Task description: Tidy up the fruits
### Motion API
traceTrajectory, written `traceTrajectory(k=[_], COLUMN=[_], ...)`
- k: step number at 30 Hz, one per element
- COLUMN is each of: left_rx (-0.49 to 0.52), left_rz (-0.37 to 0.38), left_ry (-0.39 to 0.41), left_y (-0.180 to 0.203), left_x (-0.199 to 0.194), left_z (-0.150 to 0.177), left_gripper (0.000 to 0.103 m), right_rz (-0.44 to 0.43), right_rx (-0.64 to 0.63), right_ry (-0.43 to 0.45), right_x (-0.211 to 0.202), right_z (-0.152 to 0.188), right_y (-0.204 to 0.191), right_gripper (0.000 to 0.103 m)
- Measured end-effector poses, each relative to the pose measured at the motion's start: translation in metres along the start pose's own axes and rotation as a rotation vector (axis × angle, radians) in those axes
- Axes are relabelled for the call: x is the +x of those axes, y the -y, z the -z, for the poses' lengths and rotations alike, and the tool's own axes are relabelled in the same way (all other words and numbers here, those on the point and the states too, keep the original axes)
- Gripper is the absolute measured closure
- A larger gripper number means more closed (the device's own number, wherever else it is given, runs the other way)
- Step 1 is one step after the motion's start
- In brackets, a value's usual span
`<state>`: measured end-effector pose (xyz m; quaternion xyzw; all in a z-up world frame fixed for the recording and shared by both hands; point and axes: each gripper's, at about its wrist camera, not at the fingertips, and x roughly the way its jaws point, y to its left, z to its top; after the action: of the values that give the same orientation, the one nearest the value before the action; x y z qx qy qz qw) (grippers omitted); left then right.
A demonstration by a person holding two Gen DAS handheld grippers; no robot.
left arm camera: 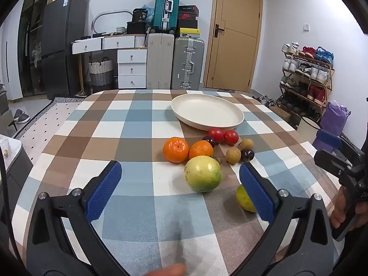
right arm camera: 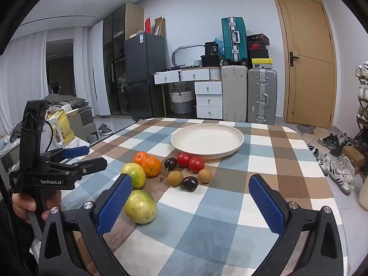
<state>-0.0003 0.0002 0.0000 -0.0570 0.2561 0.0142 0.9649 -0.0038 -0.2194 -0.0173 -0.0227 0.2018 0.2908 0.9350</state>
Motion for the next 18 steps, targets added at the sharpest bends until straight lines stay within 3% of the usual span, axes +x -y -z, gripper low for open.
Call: traceTrajectory(k=[18], left_rx=[0.007], left_rz=[-0.009], left_ry=[-0.005], left_y=[0.0014], left_x=[0.0011], left_z=[0.0009], left_gripper=[0.001], right_rz=[0.0], right_rx=[0.0], right_ry=[-0.008], right_x=[-0.0002], right_z=[-0.0002], right_y=[0.0003], right_gripper=[0.0])
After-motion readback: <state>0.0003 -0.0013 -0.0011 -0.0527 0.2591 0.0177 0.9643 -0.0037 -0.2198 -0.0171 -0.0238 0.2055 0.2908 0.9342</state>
